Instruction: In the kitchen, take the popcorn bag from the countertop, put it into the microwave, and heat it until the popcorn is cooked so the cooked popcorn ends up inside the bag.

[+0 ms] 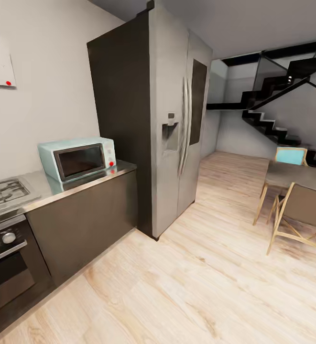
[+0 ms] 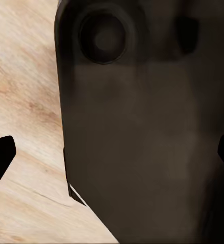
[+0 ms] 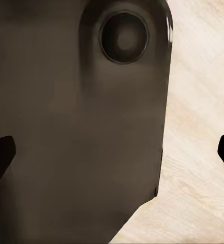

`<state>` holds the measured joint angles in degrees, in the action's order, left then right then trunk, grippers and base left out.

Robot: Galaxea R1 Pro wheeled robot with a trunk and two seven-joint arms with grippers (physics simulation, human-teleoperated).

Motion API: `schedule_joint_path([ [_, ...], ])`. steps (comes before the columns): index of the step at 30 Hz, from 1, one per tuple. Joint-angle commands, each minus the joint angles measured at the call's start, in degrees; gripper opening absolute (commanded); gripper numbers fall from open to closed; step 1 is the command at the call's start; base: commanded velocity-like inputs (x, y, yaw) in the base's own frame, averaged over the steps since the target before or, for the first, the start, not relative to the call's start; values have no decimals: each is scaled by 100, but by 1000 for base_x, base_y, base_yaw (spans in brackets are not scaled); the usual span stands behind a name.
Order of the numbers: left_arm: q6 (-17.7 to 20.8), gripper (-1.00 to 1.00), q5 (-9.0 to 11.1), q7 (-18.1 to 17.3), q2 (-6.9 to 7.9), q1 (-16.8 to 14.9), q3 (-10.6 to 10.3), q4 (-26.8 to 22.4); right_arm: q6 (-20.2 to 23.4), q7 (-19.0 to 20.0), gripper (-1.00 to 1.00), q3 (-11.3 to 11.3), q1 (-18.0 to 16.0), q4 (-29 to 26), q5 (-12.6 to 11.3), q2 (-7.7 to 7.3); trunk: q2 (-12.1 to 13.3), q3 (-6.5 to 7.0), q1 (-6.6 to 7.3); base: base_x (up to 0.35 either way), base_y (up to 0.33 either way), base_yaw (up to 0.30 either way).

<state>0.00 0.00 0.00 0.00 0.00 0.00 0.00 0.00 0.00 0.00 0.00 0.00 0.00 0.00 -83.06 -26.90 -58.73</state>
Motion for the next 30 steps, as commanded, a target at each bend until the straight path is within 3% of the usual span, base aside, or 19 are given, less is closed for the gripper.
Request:
schedule_joint_path([
  [1,-9,100,33,-33,1,-9,33,9,12,33,100,33,-9,-22,33,9,-2,-3,0,0,0,0],
  [11,0,100,113,-13,-8,-1,63,-154,9,44,100,61,-9,-26,70,9,-2,-3,0,28,0,0],
  [30,7,100,122,-9,-9,0,56,-158,-9,35,100,48,-9,-26,57,10,-2,-3,0,313,0,0],
])
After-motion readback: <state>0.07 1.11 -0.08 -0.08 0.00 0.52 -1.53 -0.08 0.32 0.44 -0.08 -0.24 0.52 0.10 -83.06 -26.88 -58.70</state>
